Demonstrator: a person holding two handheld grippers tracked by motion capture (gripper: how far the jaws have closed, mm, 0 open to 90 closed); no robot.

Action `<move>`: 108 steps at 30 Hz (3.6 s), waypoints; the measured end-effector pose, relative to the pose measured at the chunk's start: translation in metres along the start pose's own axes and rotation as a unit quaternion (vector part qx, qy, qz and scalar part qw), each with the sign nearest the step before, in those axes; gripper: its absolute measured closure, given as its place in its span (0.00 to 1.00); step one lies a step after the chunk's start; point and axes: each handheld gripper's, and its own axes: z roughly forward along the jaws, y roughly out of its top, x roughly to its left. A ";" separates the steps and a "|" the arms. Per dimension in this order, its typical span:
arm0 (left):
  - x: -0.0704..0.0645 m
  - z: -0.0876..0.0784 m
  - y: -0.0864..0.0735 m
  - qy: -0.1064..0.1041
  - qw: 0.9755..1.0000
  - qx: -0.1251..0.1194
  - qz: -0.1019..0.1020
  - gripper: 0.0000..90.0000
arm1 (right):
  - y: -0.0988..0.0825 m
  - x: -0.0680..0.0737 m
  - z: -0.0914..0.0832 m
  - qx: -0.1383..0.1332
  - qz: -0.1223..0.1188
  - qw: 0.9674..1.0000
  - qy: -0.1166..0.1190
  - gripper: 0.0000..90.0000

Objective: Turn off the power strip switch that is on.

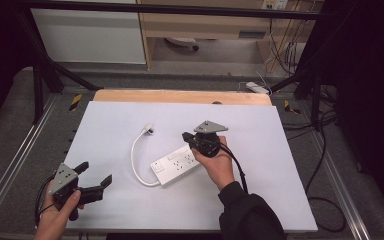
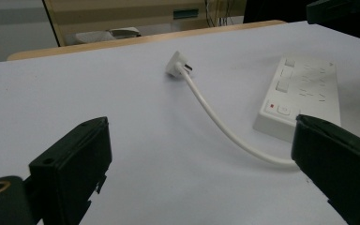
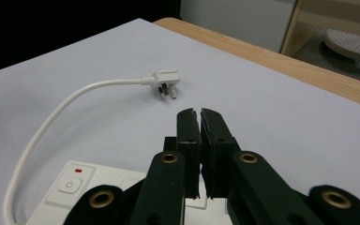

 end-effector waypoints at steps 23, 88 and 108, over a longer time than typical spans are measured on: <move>-0.001 0.000 0.000 -0.001 1.000 0.003 0.006 0.06 | -0.021 -0.010 0.005 0.036 0.013 0.999 -0.017 1.00; -0.002 0.000 -0.001 -0.003 1.000 0.004 0.012 0.06 | -0.043 -0.007 0.034 0.066 0.026 0.997 -0.021 1.00; -0.004 0.002 -0.001 -0.007 1.000 0.010 0.014 0.06 | -0.044 -0.005 0.036 0.060 0.011 0.998 -0.029 1.00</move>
